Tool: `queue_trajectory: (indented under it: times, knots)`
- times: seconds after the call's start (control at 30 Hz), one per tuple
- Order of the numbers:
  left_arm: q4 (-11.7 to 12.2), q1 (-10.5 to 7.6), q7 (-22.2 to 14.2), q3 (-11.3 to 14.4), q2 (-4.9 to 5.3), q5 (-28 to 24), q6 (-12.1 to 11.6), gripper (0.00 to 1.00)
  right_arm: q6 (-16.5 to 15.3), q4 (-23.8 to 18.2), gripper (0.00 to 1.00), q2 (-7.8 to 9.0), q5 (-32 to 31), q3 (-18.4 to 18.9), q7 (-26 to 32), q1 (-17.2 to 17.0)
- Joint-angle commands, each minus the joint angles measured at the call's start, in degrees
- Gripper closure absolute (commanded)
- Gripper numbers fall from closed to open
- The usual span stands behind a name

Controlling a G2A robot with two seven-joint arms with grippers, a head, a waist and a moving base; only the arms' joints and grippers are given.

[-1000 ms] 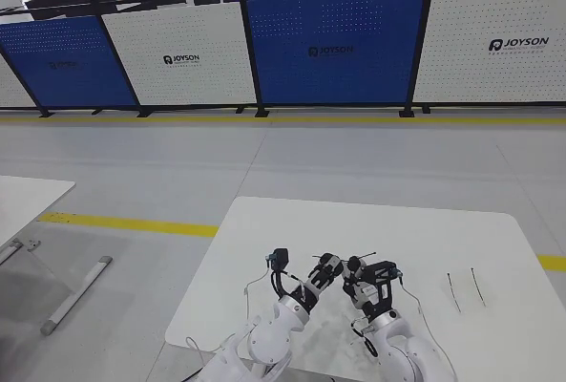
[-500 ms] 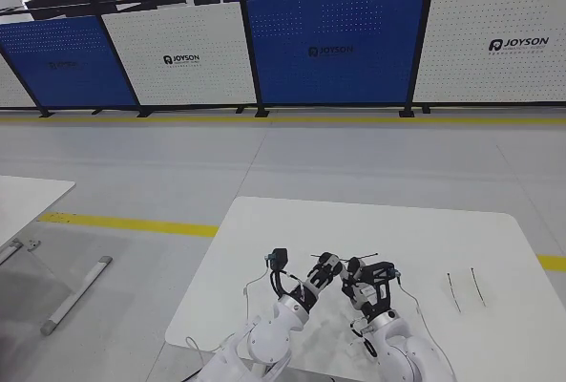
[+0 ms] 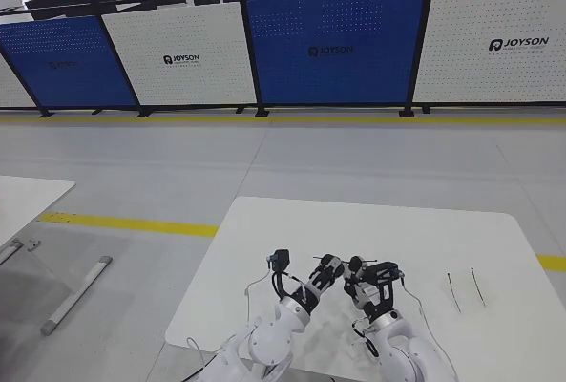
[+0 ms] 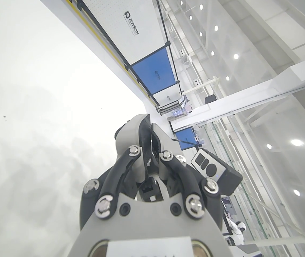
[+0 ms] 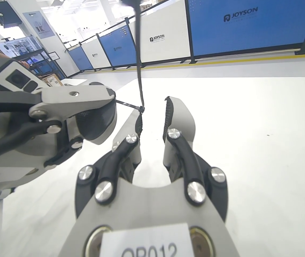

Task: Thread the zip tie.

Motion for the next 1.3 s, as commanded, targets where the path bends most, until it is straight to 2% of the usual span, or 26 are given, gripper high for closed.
queue_trajectory:
  times: [0.0, 0.33, 0.5, 0.6, 0.67, 0.93, 1.1, 1.27]
  knots:
    - [0.0, 0.0, 0.0, 0.0, 0.0, 0.0, 0.0, 1.0, 0.0, 0.0, 0.8, 0.01, -0.1, 0.0, 0.0, 0.0]
    - [0.2, -0.14, -0.1, 0.2, -0.04, 0.2, 0.2, 1.0, -0.1, 0.0, 0.8, -0.01, -0.3, -0.2, 0.4, 0.2]
    - [0.2, -0.21, -0.1, 0.3, -0.06, 0.3, 0.2, 1.0, 0.0, 0.0, 0.84, -0.04, -0.2, -0.3, 0.5, 0.2]
    - [0.2, -0.2, -0.1, 0.3, -0.06, 0.3, 0.2, 1.0, 0.0, 0.0, 0.87, -0.05, -0.2, -0.3, 0.5, 0.2]
    - [0.2, -0.2, -0.1, 0.3, -0.06, 0.3, 0.2, 1.0, 0.0, 0.0, 1.0, -0.07, -0.1, -0.3, 0.3, 0.2]
    - [0.3, -0.19, 0.1, 0.3, -0.09, 0.3, 0.0, 1.0, 0.1, 0.3, 1.0, -0.12, 0.6, -0.2, 0.0, 0.1]
    - [-0.1, 0.17, -0.2, 0.3, -0.02, 0.5, -1.7, 1.0, 0.1, 0.8, 1.0, -0.21, 0.9, -0.3, 0.1, 0.4]
    - [-0.3, 0.46, -0.3, 0.3, 0.05, 0.7, -2.4, 1.0, 0.1, 1.0, 1.0, -0.25, 0.8, -0.5, 0.2, 0.5]
